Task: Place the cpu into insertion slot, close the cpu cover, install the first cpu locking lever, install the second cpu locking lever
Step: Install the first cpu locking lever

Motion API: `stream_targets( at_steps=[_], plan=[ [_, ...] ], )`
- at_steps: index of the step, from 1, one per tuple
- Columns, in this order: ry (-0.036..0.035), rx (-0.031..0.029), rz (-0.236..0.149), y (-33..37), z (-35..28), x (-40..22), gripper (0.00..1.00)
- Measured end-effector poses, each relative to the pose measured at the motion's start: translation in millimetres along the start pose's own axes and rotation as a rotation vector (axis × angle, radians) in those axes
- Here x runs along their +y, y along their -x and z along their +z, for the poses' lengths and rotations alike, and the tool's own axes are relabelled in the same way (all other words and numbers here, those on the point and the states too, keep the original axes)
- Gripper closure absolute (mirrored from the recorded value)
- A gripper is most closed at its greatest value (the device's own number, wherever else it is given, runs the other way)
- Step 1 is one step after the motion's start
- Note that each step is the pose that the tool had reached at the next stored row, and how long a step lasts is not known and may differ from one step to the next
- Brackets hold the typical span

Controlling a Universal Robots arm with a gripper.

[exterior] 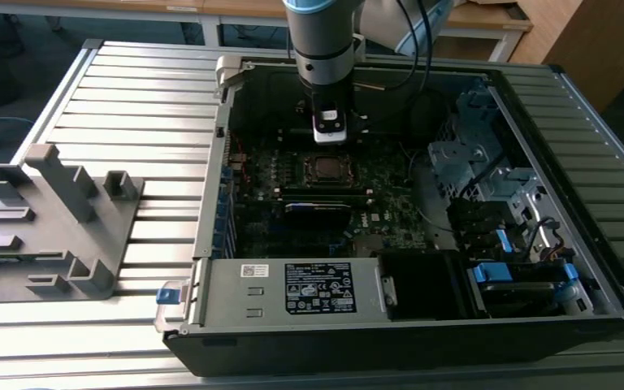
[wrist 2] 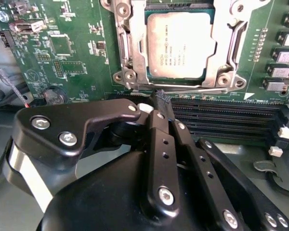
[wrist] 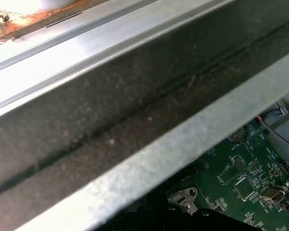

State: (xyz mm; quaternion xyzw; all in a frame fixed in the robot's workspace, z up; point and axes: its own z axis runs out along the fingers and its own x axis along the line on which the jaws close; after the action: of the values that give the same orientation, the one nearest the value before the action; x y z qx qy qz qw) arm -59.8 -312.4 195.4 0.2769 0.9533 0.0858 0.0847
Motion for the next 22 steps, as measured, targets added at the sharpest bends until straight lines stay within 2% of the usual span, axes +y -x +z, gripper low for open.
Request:
stream_targets(
  at_steps=[4,11,12,14,18,22],
  plan=[
    [-0.0023,-0.0025,-0.001,-0.1,1.3,-0.4,0.90],
    [-0.0013,-0.0039,-0.001,-0.3,2.7,-0.6,0.90],
    [0.0009,-0.0034,-0.001,-0.4,3.3,-0.3,0.90],
    [-0.0013,-0.0051,-0.001,-0.3,3.1,-0.3,0.90],
    [-0.0043,-0.0054,-0.002,-0.1,1.8,-0.4,0.90],
    [-0.0039,-0.0054,-0.002,0.7,-4.8,1.1,0.90]
  ],
)
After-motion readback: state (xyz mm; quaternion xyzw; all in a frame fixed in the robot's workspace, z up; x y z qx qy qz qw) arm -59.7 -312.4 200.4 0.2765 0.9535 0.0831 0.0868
